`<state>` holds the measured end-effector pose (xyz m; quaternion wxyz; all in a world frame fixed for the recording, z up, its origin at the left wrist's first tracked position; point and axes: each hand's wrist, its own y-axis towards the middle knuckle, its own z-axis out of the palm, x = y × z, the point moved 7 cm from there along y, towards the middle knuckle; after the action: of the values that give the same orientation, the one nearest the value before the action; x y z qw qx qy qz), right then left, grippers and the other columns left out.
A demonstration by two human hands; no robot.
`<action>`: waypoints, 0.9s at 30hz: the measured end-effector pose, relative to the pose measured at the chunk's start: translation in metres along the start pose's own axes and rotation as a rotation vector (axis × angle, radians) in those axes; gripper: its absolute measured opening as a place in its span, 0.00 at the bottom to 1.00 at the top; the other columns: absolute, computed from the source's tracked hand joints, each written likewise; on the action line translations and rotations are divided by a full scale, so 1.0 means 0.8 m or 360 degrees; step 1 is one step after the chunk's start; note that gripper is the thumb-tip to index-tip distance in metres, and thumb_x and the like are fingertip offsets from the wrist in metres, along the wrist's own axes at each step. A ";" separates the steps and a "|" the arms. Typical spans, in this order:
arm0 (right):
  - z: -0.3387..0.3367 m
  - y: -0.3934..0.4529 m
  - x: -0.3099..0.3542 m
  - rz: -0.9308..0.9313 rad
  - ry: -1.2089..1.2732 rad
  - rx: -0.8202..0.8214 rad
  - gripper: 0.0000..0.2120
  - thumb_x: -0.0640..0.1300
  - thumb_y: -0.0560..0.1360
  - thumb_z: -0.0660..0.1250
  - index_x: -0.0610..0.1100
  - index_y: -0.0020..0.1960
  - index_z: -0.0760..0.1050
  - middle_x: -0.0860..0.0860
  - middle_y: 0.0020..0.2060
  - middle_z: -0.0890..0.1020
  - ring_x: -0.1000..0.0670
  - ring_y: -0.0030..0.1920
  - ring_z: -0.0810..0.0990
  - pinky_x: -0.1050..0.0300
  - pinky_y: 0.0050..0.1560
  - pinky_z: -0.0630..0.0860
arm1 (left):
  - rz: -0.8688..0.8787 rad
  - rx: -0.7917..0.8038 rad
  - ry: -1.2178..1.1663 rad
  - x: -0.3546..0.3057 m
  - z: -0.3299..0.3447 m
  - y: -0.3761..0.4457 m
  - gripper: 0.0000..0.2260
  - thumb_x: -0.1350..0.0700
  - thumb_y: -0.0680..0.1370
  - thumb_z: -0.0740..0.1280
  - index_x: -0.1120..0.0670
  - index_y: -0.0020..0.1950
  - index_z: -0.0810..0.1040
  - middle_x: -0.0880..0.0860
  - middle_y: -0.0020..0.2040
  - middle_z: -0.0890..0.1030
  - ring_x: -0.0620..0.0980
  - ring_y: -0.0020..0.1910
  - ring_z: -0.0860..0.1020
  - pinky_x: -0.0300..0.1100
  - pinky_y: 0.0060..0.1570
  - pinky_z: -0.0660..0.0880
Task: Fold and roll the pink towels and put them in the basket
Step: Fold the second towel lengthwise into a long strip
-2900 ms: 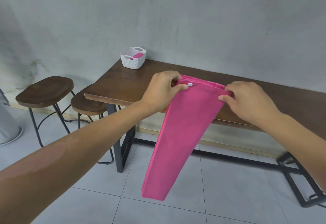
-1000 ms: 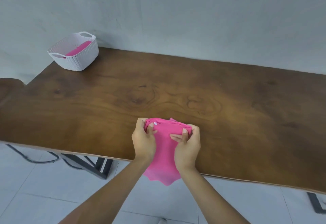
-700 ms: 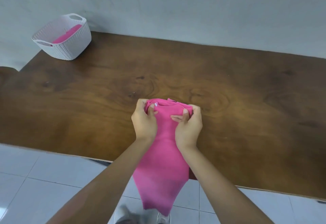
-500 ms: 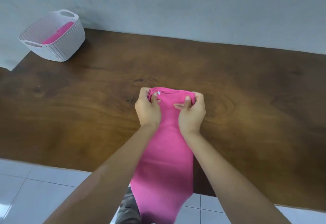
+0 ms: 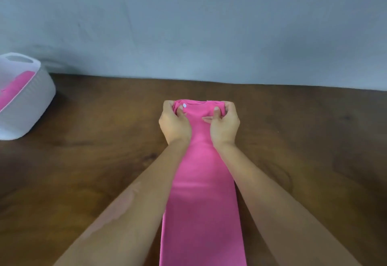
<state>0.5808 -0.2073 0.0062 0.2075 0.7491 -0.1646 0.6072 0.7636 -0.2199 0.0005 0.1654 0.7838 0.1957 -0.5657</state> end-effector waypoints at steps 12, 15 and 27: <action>0.055 0.098 0.002 0.0046 -0.0046 -0.0028 0.18 0.33 0.81 0.63 0.40 0.69 0.67 0.47 0.65 0.72 0.49 0.35 0.86 0.58 0.44 0.83 | 0.0074 0.0032 -0.0256 -0.014 0.061 0.099 0.16 0.59 0.80 0.67 0.56 0.68 0.74 0.50 0.62 0.79 0.45 0.62 0.76 0.40 0.64 0.74; 0.058 0.097 0.005 0.0052 -0.0175 0.0039 0.21 0.33 0.79 0.65 0.40 0.70 0.67 0.47 0.67 0.70 0.51 0.39 0.86 0.59 0.48 0.83 | 0.0131 0.0044 -0.0307 -0.014 0.064 0.099 0.21 0.58 0.79 0.67 0.54 0.72 0.71 0.49 0.67 0.73 0.47 0.66 0.74 0.46 0.63 0.76; -0.015 -0.143 0.006 -0.0403 -0.1666 0.0719 0.31 0.62 0.83 0.42 0.49 0.82 0.54 0.49 0.82 0.51 0.50 0.81 0.45 0.51 0.81 0.44 | 0.0659 0.0578 0.0304 -0.045 0.082 0.077 0.13 0.50 0.77 0.68 0.53 0.60 0.76 0.50 0.52 0.78 0.53 0.57 0.74 0.51 0.59 0.73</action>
<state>0.6287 -0.1029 0.0004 0.0047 0.9889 -0.0208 0.1468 0.7297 -0.3094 0.0172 0.1151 0.8736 -0.0583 -0.4692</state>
